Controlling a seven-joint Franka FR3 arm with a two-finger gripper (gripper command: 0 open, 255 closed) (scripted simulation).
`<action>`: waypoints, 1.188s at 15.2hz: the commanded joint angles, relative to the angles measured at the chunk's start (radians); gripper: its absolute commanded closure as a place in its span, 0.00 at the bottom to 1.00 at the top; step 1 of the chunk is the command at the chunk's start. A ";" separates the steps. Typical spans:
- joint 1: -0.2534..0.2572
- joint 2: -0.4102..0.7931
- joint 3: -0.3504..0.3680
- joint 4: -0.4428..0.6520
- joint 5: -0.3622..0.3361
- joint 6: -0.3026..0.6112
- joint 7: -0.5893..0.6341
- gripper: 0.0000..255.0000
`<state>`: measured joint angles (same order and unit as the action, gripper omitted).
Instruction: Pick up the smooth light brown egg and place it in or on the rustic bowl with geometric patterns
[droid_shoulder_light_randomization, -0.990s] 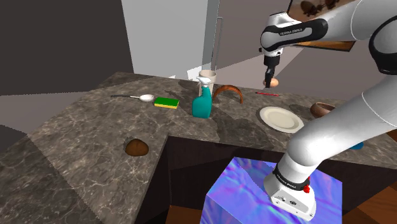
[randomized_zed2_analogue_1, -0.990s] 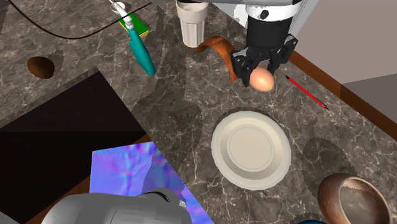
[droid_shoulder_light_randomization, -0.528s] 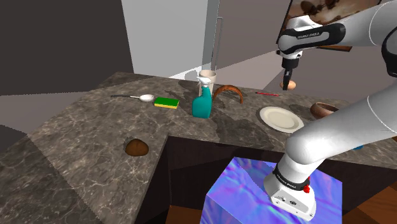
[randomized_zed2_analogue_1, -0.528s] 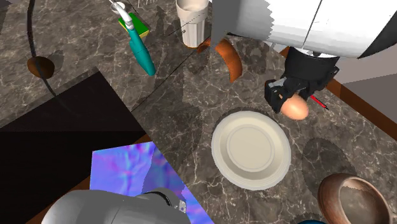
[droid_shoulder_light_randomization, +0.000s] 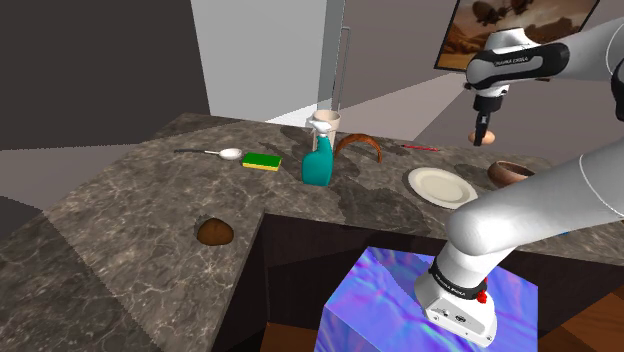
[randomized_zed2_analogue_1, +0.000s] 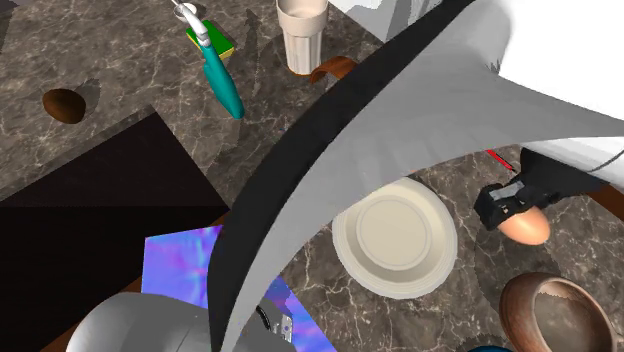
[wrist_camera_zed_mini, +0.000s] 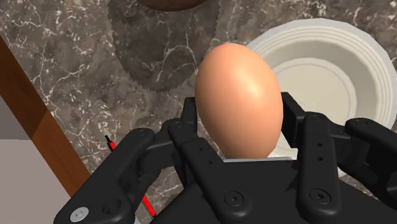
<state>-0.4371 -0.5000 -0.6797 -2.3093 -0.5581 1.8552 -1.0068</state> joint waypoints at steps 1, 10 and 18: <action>-0.017 0.005 -0.046 0.014 -0.019 0.015 -0.055 1.00; -0.037 0.084 -0.265 0.125 -0.038 0.087 -0.292 1.00; -0.009 0.155 -0.387 0.111 -0.022 0.198 -0.356 1.00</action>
<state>-0.4473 -0.3482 -1.0604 -2.1877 -0.5788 2.0392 -1.3646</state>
